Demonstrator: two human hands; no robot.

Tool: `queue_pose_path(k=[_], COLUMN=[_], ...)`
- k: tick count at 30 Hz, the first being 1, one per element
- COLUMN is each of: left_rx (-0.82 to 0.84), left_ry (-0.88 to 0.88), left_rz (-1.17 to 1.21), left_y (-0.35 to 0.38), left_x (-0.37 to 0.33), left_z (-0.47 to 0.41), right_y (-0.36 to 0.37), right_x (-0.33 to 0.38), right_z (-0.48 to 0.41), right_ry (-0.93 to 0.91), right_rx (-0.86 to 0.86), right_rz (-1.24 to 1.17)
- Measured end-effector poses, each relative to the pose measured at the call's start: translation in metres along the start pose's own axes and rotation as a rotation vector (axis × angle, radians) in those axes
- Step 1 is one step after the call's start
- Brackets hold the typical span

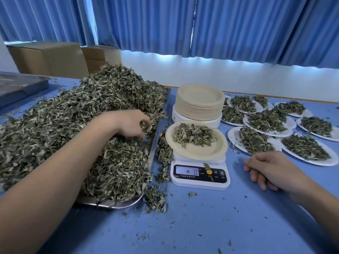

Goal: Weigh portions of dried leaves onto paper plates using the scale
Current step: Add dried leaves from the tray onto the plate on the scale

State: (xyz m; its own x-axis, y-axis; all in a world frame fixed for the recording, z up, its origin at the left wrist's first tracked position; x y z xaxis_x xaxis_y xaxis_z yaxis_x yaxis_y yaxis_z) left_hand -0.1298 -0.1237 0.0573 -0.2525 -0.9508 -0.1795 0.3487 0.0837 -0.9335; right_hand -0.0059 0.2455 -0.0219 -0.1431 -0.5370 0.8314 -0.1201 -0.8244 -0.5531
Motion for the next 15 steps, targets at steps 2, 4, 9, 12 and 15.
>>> queue_pose_path(k=[2, 4, 9, 12, 15], left_rx=[0.124, 0.104, 0.069, 0.141, 0.205], left_ry=[0.051, 0.091, 0.112, 0.087, 0.063], left_rz=[-0.11, -0.14, -0.202, -0.208, -0.205], left_y=[0.008, 0.011, 0.005, -0.002, -0.001], left_x=[-0.001, -0.005, -0.016, -0.015, -0.016], left_z=[0.0, -0.002, 0.004, 0.012, 0.017], right_y=[-0.001, -0.001, -0.001, -0.001, -0.001], right_x=[0.001, 0.001, 0.001, 0.002, 0.002], right_z=[0.001, 0.002, 0.003, 0.003, 0.003], right_ry=[-0.006, -0.019, -0.023, -0.021, -0.024], right_rx=[0.002, 0.007, 0.016, 0.021, 0.023], right_rz=[-0.001, -0.002, 0.0, -0.001, -0.001])
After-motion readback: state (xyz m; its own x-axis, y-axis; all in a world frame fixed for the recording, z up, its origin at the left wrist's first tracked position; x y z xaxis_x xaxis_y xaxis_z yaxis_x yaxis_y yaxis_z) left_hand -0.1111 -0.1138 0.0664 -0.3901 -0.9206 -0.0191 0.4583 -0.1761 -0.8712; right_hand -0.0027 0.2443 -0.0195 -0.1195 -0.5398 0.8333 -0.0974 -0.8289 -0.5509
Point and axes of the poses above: each hand's wrist, its own z-axis away from the middle knuckle, its own y-axis out of the palm, x = y × z, the point moved 1 cm from there along -z, towards the middle knuckle, and after that the axes turned 5 degrees about -y, right-handed, at the moved point
